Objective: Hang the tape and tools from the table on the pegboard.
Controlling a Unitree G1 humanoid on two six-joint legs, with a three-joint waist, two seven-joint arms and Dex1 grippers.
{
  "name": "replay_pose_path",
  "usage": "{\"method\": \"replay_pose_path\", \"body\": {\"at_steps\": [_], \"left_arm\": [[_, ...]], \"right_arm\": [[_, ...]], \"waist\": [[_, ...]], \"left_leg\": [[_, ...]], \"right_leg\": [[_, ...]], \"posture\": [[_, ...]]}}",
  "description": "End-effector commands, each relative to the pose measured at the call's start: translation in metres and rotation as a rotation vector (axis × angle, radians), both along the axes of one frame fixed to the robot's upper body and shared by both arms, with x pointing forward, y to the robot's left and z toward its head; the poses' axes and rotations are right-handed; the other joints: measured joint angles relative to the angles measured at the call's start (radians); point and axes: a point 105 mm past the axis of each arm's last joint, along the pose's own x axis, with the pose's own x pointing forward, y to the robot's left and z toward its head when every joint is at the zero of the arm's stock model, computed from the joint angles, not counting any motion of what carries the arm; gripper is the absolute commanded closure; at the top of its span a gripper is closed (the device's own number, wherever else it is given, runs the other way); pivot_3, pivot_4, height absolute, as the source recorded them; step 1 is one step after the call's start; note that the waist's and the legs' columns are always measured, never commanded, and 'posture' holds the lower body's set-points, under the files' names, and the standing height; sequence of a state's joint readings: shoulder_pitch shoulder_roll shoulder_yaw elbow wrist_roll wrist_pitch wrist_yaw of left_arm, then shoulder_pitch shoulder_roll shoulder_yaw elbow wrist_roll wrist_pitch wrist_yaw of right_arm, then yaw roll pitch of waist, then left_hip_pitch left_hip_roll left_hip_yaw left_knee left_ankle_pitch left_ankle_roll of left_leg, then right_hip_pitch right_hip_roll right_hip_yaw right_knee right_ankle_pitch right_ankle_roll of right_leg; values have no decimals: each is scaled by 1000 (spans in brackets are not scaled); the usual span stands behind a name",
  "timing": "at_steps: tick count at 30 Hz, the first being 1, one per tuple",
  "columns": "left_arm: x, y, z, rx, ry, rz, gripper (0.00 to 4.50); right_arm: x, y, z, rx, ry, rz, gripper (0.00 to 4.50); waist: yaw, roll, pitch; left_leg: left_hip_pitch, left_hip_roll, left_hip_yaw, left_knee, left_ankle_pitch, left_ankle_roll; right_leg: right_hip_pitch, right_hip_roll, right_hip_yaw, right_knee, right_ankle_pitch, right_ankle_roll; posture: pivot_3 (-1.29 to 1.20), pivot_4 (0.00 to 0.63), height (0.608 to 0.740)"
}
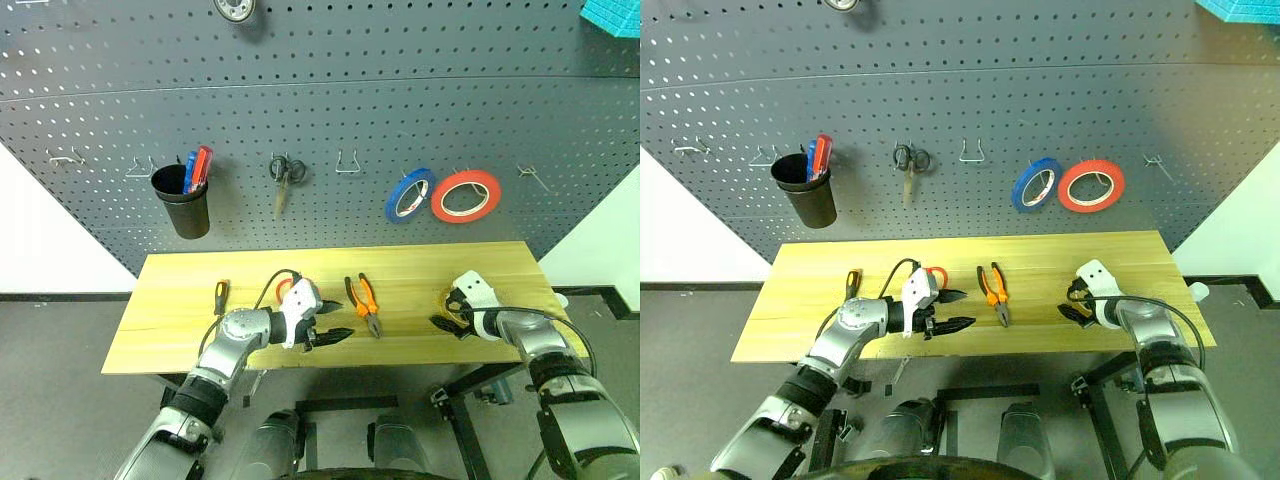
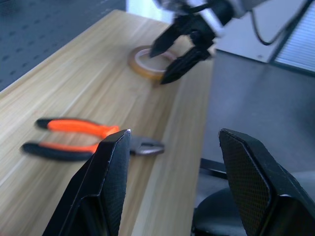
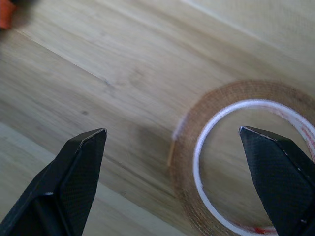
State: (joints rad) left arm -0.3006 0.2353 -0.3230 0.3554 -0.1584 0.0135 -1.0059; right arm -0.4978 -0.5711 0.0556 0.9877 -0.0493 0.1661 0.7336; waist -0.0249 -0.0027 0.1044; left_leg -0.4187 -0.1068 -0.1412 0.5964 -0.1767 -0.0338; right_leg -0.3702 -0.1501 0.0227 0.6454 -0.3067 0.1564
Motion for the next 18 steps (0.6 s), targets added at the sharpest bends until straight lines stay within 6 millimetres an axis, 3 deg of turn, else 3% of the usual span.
{"method": "replay_pose_path", "body": {"at_steps": [1,9,12,18], "left_arm": [[1,-5,7,-13,-23,-36,1551],[1,1,5,-8,-23,-4,1551],[1,4,4,-5,-25,12,1506],[2,6,2,-9,-20,39,1506]], "right_arm": [[6,-3,2,-26,28,-25,0],[-4,-9,-14,-94,132,-47,0],[-7,-10,-17,-107,150,-36,602],[-10,-8,-20,-104,171,-11,2547]], "waist": [[-5,0,0],[-27,0,0],[-28,0,0],[-28,-1,-1]], "left_leg": [[0,0,0,0,0,0],[1,0,-1,0,0,0],[4,0,-1,0,0,0],[9,0,-1,0,-1,-2]], "right_leg": [[0,0,0,0,0,0],[1,0,0,1,1,1],[5,0,0,1,1,1],[10,0,0,0,0,1]], "posture": [[-83,54,728],[-69,52,728],[-67,52,728],[-68,51,728]]}}
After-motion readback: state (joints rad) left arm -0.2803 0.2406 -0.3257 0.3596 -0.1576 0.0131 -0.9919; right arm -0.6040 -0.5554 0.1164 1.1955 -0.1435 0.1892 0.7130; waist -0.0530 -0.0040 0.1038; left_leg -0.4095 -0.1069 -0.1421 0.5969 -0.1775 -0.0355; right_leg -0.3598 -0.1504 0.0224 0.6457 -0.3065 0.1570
